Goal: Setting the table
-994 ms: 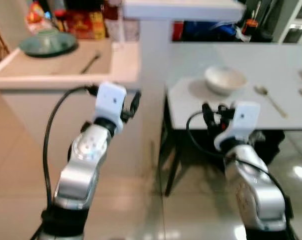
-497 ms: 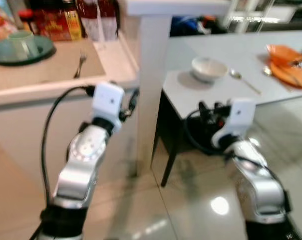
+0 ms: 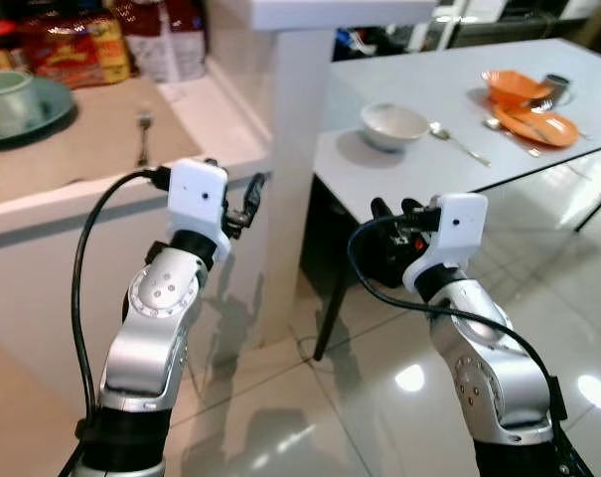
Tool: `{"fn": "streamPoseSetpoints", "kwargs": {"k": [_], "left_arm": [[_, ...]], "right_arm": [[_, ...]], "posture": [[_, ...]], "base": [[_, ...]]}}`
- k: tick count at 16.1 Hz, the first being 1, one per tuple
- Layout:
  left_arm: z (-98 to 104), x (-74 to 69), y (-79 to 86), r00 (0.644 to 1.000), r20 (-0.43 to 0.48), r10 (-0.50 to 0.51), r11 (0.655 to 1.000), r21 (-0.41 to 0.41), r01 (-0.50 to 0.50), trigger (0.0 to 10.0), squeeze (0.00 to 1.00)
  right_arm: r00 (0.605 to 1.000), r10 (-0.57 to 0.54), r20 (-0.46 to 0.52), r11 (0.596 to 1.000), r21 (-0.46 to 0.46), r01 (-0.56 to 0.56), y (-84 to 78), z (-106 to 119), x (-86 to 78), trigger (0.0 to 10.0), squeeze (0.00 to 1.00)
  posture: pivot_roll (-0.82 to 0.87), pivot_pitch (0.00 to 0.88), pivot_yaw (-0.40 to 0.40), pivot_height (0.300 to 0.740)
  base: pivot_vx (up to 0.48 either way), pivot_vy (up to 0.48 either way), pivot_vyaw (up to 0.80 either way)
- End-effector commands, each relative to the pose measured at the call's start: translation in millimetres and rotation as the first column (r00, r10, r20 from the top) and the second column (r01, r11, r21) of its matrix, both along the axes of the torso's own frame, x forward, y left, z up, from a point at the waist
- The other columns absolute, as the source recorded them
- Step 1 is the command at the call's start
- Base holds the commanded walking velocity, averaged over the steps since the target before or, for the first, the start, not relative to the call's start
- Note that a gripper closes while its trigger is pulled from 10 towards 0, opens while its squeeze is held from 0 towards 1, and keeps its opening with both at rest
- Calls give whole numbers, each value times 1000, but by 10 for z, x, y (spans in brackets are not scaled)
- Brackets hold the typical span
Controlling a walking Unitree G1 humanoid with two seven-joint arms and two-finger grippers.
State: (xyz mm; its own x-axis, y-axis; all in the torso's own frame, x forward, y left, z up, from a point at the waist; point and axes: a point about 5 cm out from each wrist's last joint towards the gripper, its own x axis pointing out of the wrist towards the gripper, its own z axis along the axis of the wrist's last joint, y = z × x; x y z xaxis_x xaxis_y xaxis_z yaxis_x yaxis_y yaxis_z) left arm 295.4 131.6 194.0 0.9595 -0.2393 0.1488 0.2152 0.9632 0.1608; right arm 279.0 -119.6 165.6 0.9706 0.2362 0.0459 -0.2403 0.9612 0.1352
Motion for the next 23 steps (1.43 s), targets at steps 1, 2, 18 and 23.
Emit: {"fn": "streamPoseSetpoints", "kwargs": {"k": [1, 2, 18, 23], "left_arm": [[16, 23, -44, 1000, 6, -7, 1000, -2, 7, 10000, 0], [17, 32, -27, 1000, 8, 2, 1000, 2, -2, 10000, 0], [-77, 160, 69, 999, -45, 27, 999, 45, -25, 10000, 0], [-20, 405, 1, 991, -133, -12, 996, 82, 23, 10000, 0]], "right_arm": [[1000, 1, 15, 1000, -17, -1, -29, 36, 24, 10000, 0], [1000, 25, 2, 999, -25, -25, -14, 16, 31, 10000, 0], [967, 253, -34, 962, -94, -255, 140, -113, -166, 10000, 0], [947, 320, -13, 941, -108, -320, 159, -19, -263, 10000, 0]], "posture": [[58, 0, -61, 740], [62, 0, -66, 740], [56, 0, -64, 740], [48, 0, -52, 740]], "base": [[454, 0, 0], [454, 0, 0], [461, 0, 200], [0, 0, 0]]}}
